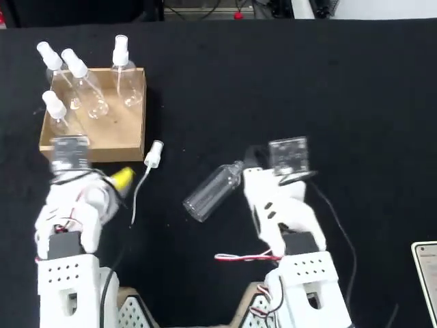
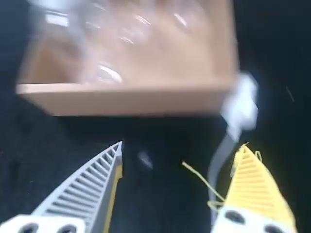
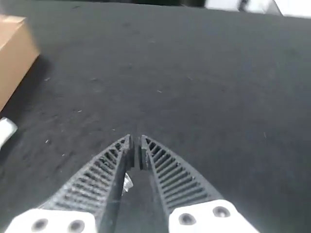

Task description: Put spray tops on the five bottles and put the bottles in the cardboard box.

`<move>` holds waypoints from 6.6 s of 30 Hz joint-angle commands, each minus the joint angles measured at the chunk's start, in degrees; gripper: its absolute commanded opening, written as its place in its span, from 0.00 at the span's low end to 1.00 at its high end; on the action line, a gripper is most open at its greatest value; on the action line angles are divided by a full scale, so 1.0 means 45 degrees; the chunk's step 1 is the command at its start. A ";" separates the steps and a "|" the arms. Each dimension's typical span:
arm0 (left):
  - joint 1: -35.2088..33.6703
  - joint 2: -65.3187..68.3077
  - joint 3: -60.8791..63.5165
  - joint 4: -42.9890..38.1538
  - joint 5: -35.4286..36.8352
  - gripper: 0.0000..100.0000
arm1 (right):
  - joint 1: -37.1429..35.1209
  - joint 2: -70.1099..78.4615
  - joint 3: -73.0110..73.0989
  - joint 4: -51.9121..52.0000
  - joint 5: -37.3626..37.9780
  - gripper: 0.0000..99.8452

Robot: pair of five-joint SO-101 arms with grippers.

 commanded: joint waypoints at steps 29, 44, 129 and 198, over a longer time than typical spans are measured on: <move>0.8996 1.4750 -1.3255 0.5626 0.1289 0.34 | 0.0371 -0.0225 -0.1026 0.0801 -0.1074 0.03; 0.9094 1.9165 -1.6342 0.5626 0.1270 0.34 | 0.0332 -0.0225 -0.1162 0.0801 -0.1055 0.03; 0.7101 1.5902 -0.9563 0.3360 -0.2090 0.30 | 0.0313 -0.0225 -0.1241 0.0781 -0.1055 0.03; -0.2081 0.7150 -0.3233 0.1407 0.0508 0.08 | -0.7306 0.3780 -0.4581 0.1778 0.0020 0.03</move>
